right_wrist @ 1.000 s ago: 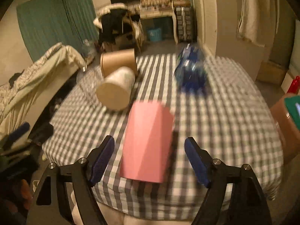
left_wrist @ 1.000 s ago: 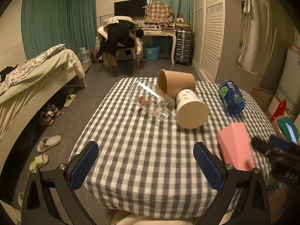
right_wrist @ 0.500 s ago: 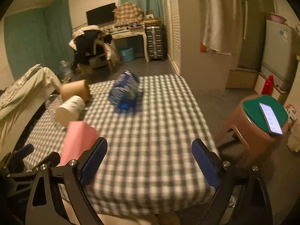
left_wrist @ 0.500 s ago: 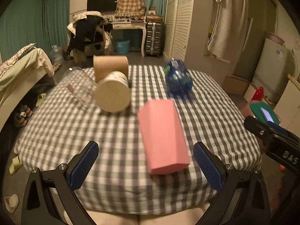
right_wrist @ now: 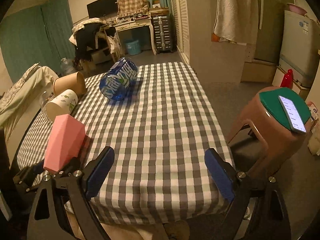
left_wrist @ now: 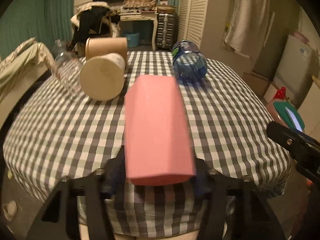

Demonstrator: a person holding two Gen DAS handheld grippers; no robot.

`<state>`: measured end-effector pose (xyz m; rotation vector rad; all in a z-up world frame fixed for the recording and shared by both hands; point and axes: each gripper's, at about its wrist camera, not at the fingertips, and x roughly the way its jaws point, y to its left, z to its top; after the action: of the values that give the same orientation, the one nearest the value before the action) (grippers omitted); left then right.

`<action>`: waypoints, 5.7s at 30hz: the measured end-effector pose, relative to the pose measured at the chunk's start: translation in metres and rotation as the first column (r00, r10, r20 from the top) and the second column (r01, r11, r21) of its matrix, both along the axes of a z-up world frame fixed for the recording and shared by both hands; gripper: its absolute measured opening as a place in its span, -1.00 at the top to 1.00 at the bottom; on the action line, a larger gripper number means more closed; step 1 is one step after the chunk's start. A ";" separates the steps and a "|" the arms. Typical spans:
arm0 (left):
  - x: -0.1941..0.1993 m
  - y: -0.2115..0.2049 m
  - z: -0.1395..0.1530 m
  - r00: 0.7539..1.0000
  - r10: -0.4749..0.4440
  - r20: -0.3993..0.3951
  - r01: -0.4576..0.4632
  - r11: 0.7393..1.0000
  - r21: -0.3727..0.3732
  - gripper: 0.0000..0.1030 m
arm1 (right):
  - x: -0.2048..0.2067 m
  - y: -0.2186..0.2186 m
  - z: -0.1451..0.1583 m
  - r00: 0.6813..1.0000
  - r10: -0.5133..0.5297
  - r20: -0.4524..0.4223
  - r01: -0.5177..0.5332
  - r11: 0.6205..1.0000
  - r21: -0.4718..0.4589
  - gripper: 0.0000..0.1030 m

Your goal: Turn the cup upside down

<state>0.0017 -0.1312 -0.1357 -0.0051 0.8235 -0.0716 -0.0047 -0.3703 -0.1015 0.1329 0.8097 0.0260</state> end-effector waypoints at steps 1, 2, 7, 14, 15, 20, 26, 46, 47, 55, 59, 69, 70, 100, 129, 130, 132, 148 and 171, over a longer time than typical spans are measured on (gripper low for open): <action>-0.001 0.000 0.003 1.000 -0.014 0.005 0.014 1.000 0.012 -0.08 | 0.001 0.000 -0.001 1.000 0.002 -0.001 -0.002 1.000 0.001 -0.78; -0.002 0.001 0.007 1.000 -0.026 0.010 0.026 1.000 0.015 -0.08 | 0.002 0.000 -0.001 1.000 0.003 -0.002 -0.003 1.000 0.004 -0.78; -0.001 0.008 0.028 0.995 -0.095 -0.035 0.096 0.995 0.037 -0.08 | 0.006 0.001 -0.005 1.000 0.001 -0.013 -0.001 1.000 0.014 -0.78; 0.006 0.017 0.056 0.961 -0.234 -0.146 0.251 0.962 0.111 -0.07 | 0.006 0.000 -0.010 1.000 0.005 -0.021 -0.005 1.000 0.030 -0.78; 0.008 0.017 0.057 0.961 -0.236 -0.144 0.255 0.957 0.137 -0.07 | 0.006 0.000 -0.011 1.000 0.005 -0.022 -0.005 0.999 0.035 -0.78; 0.014 0.014 0.053 0.963 -0.244 -0.114 0.261 0.951 0.165 -0.07 | 0.006 0.004 -0.018 0.999 0.020 -0.041 -0.018 0.999 0.049 -0.78; 0.008 0.017 0.055 0.968 -0.236 -0.087 0.246 0.961 0.127 -0.07 | 0.004 0.003 -0.011 0.999 0.021 -0.025 -0.020 0.999 0.034 -0.78; -0.037 0.096 0.117 0.976 -0.060 0.210 0.058 0.998 0.013 -0.82 | -0.040 0.059 0.076 0.979 0.094 0.183 -0.091 0.996 -0.024 -0.78; -0.038 0.100 0.118 0.974 -0.049 0.221 0.050 0.999 0.000 -0.82 | -0.043 0.062 0.079 0.977 0.097 0.192 -0.093 0.995 -0.028 -0.78; -0.060 0.120 0.122 0.962 0.006 0.275 -0.002 1.000 -0.013 -0.93 | -0.070 0.085 0.095 0.963 0.101 0.249 -0.087 0.994 -0.067 -0.89; -0.071 0.125 0.121 0.955 0.025 0.294 -0.027 1.000 0.004 -0.96 | -0.083 0.086 0.103 0.950 0.093 0.298 -0.071 0.994 -0.081 -0.99; -0.082 0.133 0.116 0.955 0.053 0.292 -0.048 0.999 -0.025 -0.96 | -0.086 0.084 0.097 0.955 0.105 0.279 -0.080 0.992 -0.101 -0.99; -0.082 0.133 0.117 0.955 0.052 0.293 -0.047 0.999 -0.025 -0.96 | -0.086 0.084 0.095 0.956 0.106 0.273 -0.081 0.992 -0.100 -0.99; -0.081 0.133 0.116 0.956 0.050 0.291 -0.046 0.999 -0.022 -0.96 | -0.079 0.090 0.091 0.960 0.119 0.253 -0.095 0.990 -0.106 -0.99; -0.084 0.132 0.115 0.954 0.065 0.292 -0.062 0.998 -0.020 -1.00 | -0.078 0.091 0.086 0.963 0.118 0.243 -0.095 0.990 -0.104 -0.99; -0.083 0.132 0.115 0.954 0.066 0.292 -0.063 0.998 -0.018 -1.00 | -0.079 0.091 0.086 0.963 0.118 0.242 -0.095 0.990 -0.104 -0.99; -0.084 0.132 0.115 0.954 0.066 0.293 -0.064 0.998 -0.017 -1.00 | -0.079 0.091 0.087 0.963 0.118 0.243 -0.095 0.990 -0.103 -0.99; -0.084 0.132 0.116 0.954 0.066 0.292 -0.064 0.998 -0.017 -1.00 | -0.078 0.091 0.087 0.963 0.118 0.243 -0.095 0.990 -0.102 -0.99; -0.084 0.134 0.113 0.957 0.075 0.279 -0.070 0.997 -0.025 -1.00 | -0.074 0.093 0.086 0.964 0.125 0.234 -0.102 0.989 -0.107 -0.99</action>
<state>-0.0827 0.0025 -0.0232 -0.0387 0.5389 -0.0085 -0.0789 -0.2772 -0.0151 -0.0069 0.5745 0.1102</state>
